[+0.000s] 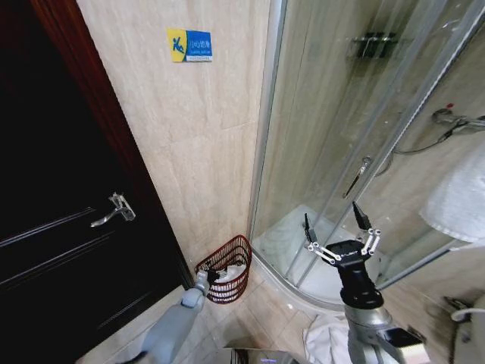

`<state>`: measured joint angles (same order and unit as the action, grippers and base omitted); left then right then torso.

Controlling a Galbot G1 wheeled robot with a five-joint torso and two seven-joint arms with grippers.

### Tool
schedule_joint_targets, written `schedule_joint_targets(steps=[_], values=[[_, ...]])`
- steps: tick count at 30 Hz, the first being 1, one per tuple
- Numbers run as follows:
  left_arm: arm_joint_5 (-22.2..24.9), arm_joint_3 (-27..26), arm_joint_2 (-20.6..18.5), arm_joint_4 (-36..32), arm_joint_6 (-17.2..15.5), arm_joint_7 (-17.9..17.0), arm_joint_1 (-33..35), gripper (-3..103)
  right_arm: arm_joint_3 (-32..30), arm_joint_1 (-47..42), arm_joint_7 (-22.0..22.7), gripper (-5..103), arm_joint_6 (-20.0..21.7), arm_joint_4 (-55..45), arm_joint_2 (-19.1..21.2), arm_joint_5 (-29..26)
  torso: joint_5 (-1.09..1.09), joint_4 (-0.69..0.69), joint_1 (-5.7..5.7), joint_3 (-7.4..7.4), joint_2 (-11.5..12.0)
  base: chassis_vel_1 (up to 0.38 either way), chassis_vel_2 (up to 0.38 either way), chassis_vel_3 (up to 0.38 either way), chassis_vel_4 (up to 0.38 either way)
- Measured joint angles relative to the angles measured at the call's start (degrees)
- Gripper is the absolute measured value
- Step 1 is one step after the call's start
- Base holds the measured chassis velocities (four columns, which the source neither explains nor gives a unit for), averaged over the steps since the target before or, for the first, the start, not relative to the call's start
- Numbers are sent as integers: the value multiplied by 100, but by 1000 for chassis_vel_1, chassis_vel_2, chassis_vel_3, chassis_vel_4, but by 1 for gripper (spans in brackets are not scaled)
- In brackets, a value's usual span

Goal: Discard the used towel into the hamper.

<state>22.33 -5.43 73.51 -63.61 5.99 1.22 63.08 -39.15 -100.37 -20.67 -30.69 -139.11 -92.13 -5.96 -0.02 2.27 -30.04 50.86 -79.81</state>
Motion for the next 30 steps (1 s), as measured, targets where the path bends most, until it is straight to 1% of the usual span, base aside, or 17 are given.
schedule_joint_targets(steps=[1, 2, 4, 6, 7, 9, 11, 12, 13, 16, 17, 20, 22, 24, 25, 28, 30], values=[[12, -50, -39, -202, -18, -14, 122, 100, -4, 14, 36, 100, 13, -2, 0, 0, 2, 1, 0, 0, 0, 0, 0, 0, 0], [6, -154, -92, -579, -34, -37, 352, 100, -10, 38, 103, 100, 47, -12, 0, -1, 1, 3, 0, 0, 0, 0, 0, 0, 0], [-130, -291, -124, -966, -25, -44, 574, 100, -27, 47, 185, 100, 84, -31, 0, 1, 1, 2, 0, 0, 0, 0, 0, 0, 0], [-191, -336, -125, -1038, -17, -48, 616, 100, -30, 47, 196, 100, 89, -34, 0, 2, 1, 2, 0, 0, 0, 0, 0, 0, 0], [-411, -561, -114, -1348, -20, -89, 810, 100, -67, 66, 229, 100, 109, -36, 0, 7, 1, 0, 0, 0, 0, 0, 0, 0, 0], [-435, -607, -109, -1421, -26, -102, 853, 100, -72, 73, 233, 100, 114, -36, 0, 8, 2, 1, 0, 0, 0, 0, 0, 0, 0], [-488, -852, -80, -1837, -70, -149, 1107, 100, -94, 135, 300, 100, 183, -17, 0, 17, 1, 1, 0, 0, 0, 0, 0, 0, 0], [-500, -1031, -63, -2165, -90, -147, 1301, 100, -102, 175, 348, 100, 257, -16, 0, 17, 1, 2, 0, 0, 0, 0, 0, 0, 0], [-500, -1031, -63, -2165, -90, -147, 1301, 100, -102, 175, 348, 100, 257, -16, 0, 17, 1, 2, 0, 0, 0, 0, 0, 0, 0], [-497, -1395, -1, -2812, -116, -53, 1728, 100, -115, 242, 421, 100, 384, -23, 0, -7, 1, 1, 0, 0, 0, 0, 0, 0, 0], [-497, -1395, -1, -2812, -116, -53, 1728, 100, -115, 242, 421, 100, 384, -23, 0, -7, 1, 1, 0, 0, 0, 0, 0, 0, 0], [-496, -1715, 79, -3525, -124, 104, 2255, 100, -115, 335, 482, 100, 478, 5, 0, -44, 1, 1, 0, 0, 0, 0, 0, 0, 0], [-499, -1773, 95, -3676, -128, 137, 2376, 100, -111, 347, 489, 100, 498, 7, 0, -47, 1, 1, 0, 0, 0, 0, 0, 0, 0], [-505, -1969, 159, -4174, -167, 230, 2784, 100, -100, 396, 532, 100, 583, 8, 0, -81, 2, 2, 0, 0, 0, 0, 0, 0, 0], [-505, -1969, 159, -4174, -167, 230, 2784, 100, -100, 396, 532, 100, 583, 8, 0, -81, 2, 2, 0, 0, 0, 0, 0, 0, 0], [-498, -2197, 278, -4744, -222, 338, 3221, 100, -122, 429, 592, 100, 725, -32, 0, -201, 2, 2, 0, 0, 0, 0, 0, 0, 0], [-497, -2234, 308, -4840, -222, 356, 3291, 100, -127, 428, 608, 100, 784, -61, 0, -238, 2, 2, 0, 0, 0, 0, 0, 0, 0]])
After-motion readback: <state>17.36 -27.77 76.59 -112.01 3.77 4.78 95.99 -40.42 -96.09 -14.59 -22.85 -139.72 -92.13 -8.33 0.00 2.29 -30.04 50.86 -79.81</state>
